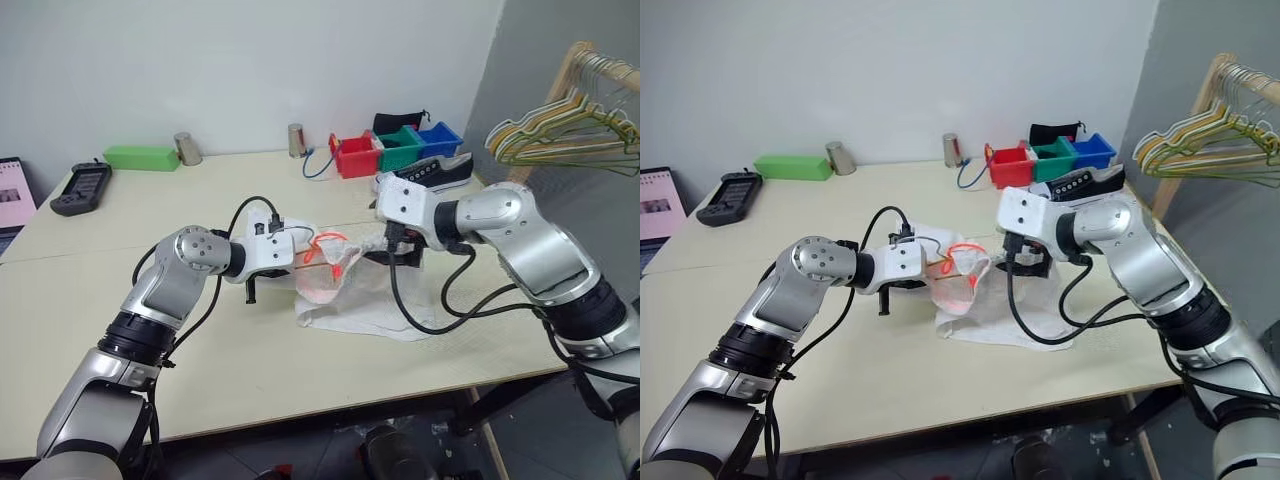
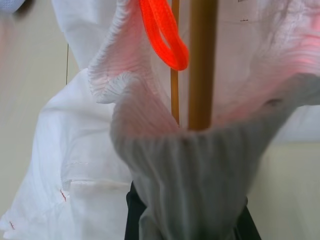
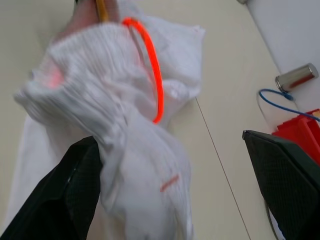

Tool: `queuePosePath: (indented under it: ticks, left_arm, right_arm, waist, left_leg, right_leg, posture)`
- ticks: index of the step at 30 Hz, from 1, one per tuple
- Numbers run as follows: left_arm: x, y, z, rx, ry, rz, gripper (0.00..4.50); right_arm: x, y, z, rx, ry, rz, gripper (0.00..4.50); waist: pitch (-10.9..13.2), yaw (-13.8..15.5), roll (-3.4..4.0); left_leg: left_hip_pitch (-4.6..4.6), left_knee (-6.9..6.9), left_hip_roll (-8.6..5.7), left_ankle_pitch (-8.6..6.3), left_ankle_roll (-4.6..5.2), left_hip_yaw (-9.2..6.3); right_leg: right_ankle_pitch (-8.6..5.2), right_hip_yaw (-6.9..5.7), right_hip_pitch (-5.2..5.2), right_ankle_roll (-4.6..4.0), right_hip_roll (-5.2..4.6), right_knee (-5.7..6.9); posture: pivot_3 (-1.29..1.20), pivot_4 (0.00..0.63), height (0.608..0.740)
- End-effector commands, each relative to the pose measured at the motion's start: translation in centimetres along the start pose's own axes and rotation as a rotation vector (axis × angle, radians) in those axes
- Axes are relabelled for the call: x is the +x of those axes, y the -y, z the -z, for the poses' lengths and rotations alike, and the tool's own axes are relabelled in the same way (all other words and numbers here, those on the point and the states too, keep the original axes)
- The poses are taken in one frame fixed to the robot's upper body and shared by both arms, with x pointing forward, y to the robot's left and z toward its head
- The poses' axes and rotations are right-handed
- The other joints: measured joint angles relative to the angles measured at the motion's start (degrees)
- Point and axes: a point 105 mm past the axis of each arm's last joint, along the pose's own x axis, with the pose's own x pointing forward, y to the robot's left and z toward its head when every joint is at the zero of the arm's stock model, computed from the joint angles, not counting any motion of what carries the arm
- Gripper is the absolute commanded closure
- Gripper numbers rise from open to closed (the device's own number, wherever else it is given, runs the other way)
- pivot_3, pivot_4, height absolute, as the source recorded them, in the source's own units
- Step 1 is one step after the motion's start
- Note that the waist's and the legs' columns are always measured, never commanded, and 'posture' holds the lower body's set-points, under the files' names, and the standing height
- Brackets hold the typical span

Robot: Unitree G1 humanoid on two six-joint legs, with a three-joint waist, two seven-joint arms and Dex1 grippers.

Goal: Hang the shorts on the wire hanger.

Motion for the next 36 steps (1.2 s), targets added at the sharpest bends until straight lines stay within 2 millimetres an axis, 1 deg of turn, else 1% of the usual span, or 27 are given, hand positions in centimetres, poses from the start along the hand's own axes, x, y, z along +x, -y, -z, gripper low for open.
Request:
queuePosePath:
  ticks: [1,5,8,12,15,19,23,24,26,27,29,30,36]
  left_arm:
    - [-1.1,-1.4,-1.4,0.053,0.027,-0.051,4.5]
    - [-1.2,-1.4,-1.9,0.056,0.04,-0.05,4.5]
    - [-1.2,-1.3,-1.9,0.057,0.039,-0.05,4.5]
    - [-1.3,-1.4,-2.2,0.062,0.043,-0.052,4.5]
    - [-1.3,-1.3,-2.6,0.065,0.05,-0.053,4.5]
    - [-1.3,-1.3,-2.8,0.074,0.051,-0.057,4.5]
    - [-1.3,-1.4,-3.1,0.079,0.057,-0.066,4.5]
    - [-1.3,-1.5,-3.1,0.081,0.056,-0.067,4.5]
    - [-1.3,-1.5,-3.1,0.082,0.054,-0.069,4.5]
    - [-1.4,-1.6,-3.1,0.082,0.053,-0.07,4.5]
    - [-1.4,-1.7,-3.0,0.084,0.051,-0.075,4.5]
    - [-1.4,-1.8,-3.0,0.085,0.051,-0.078,4.5]
    - [-1.5,-2.3,-3.0,0.092,0.049,-0.092,4.5]
  right_arm:
    - [-0.5,-0.4,0.3,-0.061,-0.031,-0.044,0.04]
    - [0.4,-0.8,1.4,-0.071,-0.077,-0.062,0.04]
    - [1.0,-1.2,2.2,-0.074,-0.105,-0.086,0.04]
    - [2.2,-0.8,3.3,-0.091,-0.146,-0.074,0.04]
    - [2.9,-0.6,3.5,-0.105,-0.153,-0.067,0.04]
    - [3.2,-0.6,3.4,-0.127,-0.152,-0.071,0.04]
    - [3.5,-0.7,4.3,-0.142,-0.177,-0.068,0.76]
    - [3.5,-0.6,4.4,-0.14,-0.178,-0.063,1.06]
    - [3.5,-0.5,4.6,-0.136,-0.179,-0.056,1.5]
    - [3.5,-0.5,4.6,-0.135,-0.179,-0.053,1.84]
    - [3.5,-0.5,4.7,-0.133,-0.179,-0.051,2.26]
    - [3.5,-0.4,4.8,-0.131,-0.18,-0.05,2.56]
    - [3.6,-0.2,4.9,-0.107,-0.159,-0.025,3.87]
  waist:
    - [0.0,-0.1,0.0]
    - [0.0,-0.3,0.0]
    - [0.0,-0.2,0.0]
    - [0.0,-0.2,-0.01]
    - [0.0,-0.1,0.0]
    - [0.0,-0.1,0.0]
    - [0.0,0.0,0.0]
    - [0.0,0.0,0.0]
    - [0.0,0.0,0.0]
    - [0.0,0.0,0.0]
    - [0.0,0.0,0.0]
    - [0.0,0.0,0.0]
    - [0.0,0.0,0.0]
  left_leg:
    - [0.0,0.0,0.0,0.0,0.0,0.0]
    - [0.03,0.0,0.01,0.0,0.0,0.0]
    - [0.04,0.01,0.01,0.0,0.0,0.0]
    - [0.03,0.01,-0.01,0.0,0.0,0.0]
    - [0.03,0.01,-0.01,0.0,0.0,0.0]
    - [0.03,0.01,-0.01,0.0,0.0,-0.01]
    - [0.03,0.02,-0.01,0.0,0.0,-0.01]
    - [0.03,0.03,-0.01,0.0,0.0,-0.01]
    - [0.04,0.03,-0.01,0.0,0.0,-0.02]
    - [0.05,0.03,-0.01,0.0,0.0,-0.02]
    - [0.05,0.03,-0.01,0.0,0.0,-0.02]
    - [0.05,0.03,-0.01,0.0,0.0,-0.02]
    - [0.05,0.04,-0.01,0.0,0.0,-0.02]
  right_leg:
    - [0.0,0.0,0.0,0.0,0.0,0.0]
    - [0.0,0.0,-0.01,0.0,0.0,0.03]
    - [0.0,0.0,0.02,0.0,0.0,0.02]
    - [0.0,0.01,0.02,0.0,-0.01,0.03]
    - [0.0,0.01,0.02,0.0,0.0,0.03]
    - [0.0,0.0,0.03,0.0,0.0,0.04]
    - [0.0,0.0,0.05,0.0,0.0,0.03]
    - [0.0,0.0,0.05,0.01,0.0,0.03]
    - [0.0,0.0,0.05,0.01,0.0,0.05]
    - [0.0,0.0,0.05,0.01,0.0,0.05]
    - [0.0,0.0,0.05,0.01,0.0,0.06]
    - [0.0,0.0,0.05,0.01,0.0,0.06]
    - [0.01,0.0,0.06,0.01,0.0,0.06]
  posture:
    - [-0.29,0.026,0.74]
    - [-0.29,0.025,0.74]
    - [-0.29,0.025,0.74]
    - [-0.28,0.03,0.74]
    - [-0.28,0.03,0.74]
    - [-0.28,0.03,0.74]
    - [-0.27,0.03,0.74]
    - [-0.27,0.03,0.74]
    - [-0.27,0.03,0.74]
    - [-0.27,0.032,0.74]
    - [-0.27,0.032,0.74]
    - [-0.27,0.032,0.74]
    - [-0.27,0.034,0.74]
